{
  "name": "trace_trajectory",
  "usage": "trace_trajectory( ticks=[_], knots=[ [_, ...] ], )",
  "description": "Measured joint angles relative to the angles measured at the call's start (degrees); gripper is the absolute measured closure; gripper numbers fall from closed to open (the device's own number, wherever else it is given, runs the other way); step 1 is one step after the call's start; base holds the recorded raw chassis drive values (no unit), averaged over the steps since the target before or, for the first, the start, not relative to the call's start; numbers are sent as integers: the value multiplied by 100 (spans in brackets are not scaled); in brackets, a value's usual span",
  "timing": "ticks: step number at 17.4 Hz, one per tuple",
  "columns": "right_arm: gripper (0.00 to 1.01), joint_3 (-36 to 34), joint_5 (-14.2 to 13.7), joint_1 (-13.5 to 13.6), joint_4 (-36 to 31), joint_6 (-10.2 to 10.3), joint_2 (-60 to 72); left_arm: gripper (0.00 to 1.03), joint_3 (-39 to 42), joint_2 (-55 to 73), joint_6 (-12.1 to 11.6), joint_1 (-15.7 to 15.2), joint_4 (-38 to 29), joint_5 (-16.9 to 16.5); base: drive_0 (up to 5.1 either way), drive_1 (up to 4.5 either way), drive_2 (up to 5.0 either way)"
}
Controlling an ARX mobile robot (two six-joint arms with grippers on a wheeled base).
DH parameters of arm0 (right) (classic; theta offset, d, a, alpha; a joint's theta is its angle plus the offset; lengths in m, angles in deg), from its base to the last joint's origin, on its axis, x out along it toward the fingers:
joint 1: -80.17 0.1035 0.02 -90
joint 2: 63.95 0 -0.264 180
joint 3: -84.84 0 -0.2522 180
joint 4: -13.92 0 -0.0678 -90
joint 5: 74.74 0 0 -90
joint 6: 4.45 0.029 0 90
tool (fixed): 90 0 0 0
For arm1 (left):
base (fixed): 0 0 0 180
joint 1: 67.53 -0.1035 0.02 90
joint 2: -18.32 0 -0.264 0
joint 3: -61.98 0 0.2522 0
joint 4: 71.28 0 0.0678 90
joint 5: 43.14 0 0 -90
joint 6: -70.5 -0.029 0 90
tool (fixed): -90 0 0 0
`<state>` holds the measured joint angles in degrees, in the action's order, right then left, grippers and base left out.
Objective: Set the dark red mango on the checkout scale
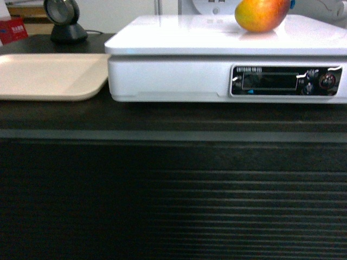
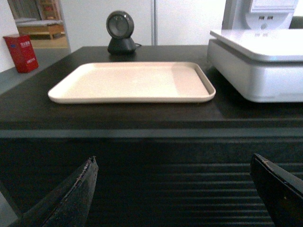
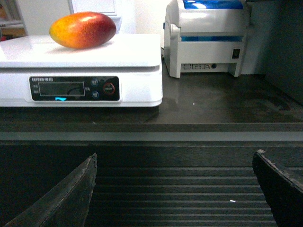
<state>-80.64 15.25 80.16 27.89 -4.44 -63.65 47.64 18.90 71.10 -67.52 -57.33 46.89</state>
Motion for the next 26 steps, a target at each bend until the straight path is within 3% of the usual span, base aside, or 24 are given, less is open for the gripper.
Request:
trace_trajectory(
  ticks=[26],
  knots=[
    [3, 0, 2, 0, 9, -4, 0, 5, 0, 0, 0, 0, 15, 0, 0, 0, 0]
  ],
)
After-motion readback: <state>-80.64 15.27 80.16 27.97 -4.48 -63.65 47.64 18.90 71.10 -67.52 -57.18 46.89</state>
